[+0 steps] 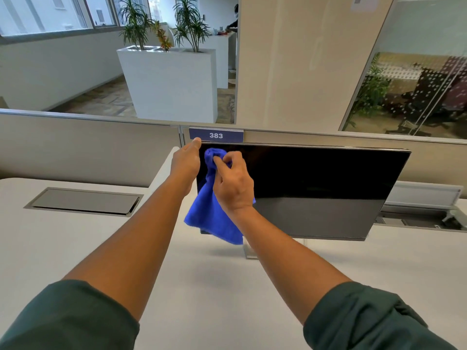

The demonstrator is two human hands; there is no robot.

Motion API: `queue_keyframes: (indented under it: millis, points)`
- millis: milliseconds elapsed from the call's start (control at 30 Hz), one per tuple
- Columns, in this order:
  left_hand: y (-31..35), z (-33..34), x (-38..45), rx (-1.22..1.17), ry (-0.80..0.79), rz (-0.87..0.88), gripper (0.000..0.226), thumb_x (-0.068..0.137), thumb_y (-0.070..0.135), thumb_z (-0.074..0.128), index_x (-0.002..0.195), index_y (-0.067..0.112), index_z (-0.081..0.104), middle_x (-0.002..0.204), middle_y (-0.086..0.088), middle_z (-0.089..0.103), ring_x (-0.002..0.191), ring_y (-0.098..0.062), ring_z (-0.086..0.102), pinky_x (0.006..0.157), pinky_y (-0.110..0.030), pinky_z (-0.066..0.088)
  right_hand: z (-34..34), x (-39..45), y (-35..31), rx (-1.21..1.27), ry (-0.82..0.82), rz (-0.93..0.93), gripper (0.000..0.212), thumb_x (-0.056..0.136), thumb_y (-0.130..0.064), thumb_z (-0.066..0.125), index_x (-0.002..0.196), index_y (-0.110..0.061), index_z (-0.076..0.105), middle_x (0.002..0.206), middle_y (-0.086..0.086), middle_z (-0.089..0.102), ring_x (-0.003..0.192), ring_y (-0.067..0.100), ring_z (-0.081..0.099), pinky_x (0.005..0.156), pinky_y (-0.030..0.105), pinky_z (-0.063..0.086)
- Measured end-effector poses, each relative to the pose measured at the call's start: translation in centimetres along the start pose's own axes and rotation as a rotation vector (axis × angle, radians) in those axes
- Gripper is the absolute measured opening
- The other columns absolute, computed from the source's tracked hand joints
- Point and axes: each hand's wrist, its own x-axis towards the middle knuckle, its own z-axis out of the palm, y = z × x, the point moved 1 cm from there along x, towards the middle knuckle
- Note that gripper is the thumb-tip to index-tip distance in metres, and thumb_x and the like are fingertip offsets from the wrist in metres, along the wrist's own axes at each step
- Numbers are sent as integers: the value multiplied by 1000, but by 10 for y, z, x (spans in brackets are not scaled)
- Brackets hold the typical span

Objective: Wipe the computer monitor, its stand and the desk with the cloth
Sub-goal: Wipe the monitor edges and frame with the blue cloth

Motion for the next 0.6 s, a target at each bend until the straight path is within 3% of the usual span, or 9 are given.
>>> queue_keyframes:
  millis: [100, 300, 367, 467, 600]
  points:
    - [2, -2, -1, -21, -16, -48, 33, 94, 49, 53, 100, 21, 67, 94, -1, 70, 80, -15, 62, 59, -26, 39, -10, 25, -3, 141, 42, 96, 23, 98, -22, 49, 111, -8, 62, 105, -6, 51, 94, 12, 51, 63, 36, 47]
    - [8, -8, -7, -6, -74, -109, 41, 94, 53, 51, 118, 22, 64, 110, 1, 71, 101, -18, 65, 56, -29, 28, -21, 36, 2, 5, 134, 29, 29, 92, -10, 50, 116, -5, 65, 125, 6, 55, 106, 27, 53, 59, 37, 52]
    - [8, -9, -9, -8, -82, -109, 42, 94, 52, 51, 120, 22, 64, 111, 1, 71, 103, -17, 65, 57, -29, 29, -16, 35, -1, -77, 109, 31, 29, 89, -7, 48, 113, -3, 64, 129, 8, 55, 104, 31, 52, 61, 34, 49]
    - [8, -8, -9, -8, -73, -111, 40, 93, 51, 52, 115, 22, 67, 109, 1, 72, 102, -17, 66, 57, -29, 29, -7, 36, -15, -149, 21, -39, 29, 85, -2, 46, 109, 2, 63, 119, 13, 61, 93, 35, 50, 64, 37, 48]
    - [6, -8, -8, -26, -90, -103, 31, 92, 49, 54, 101, 24, 70, 94, 6, 73, 85, -12, 63, 59, -28, 35, 3, 44, -34, -211, -149, -62, 29, 88, -5, 49, 115, -5, 59, 117, 7, 57, 101, 31, 46, 65, 33, 48]
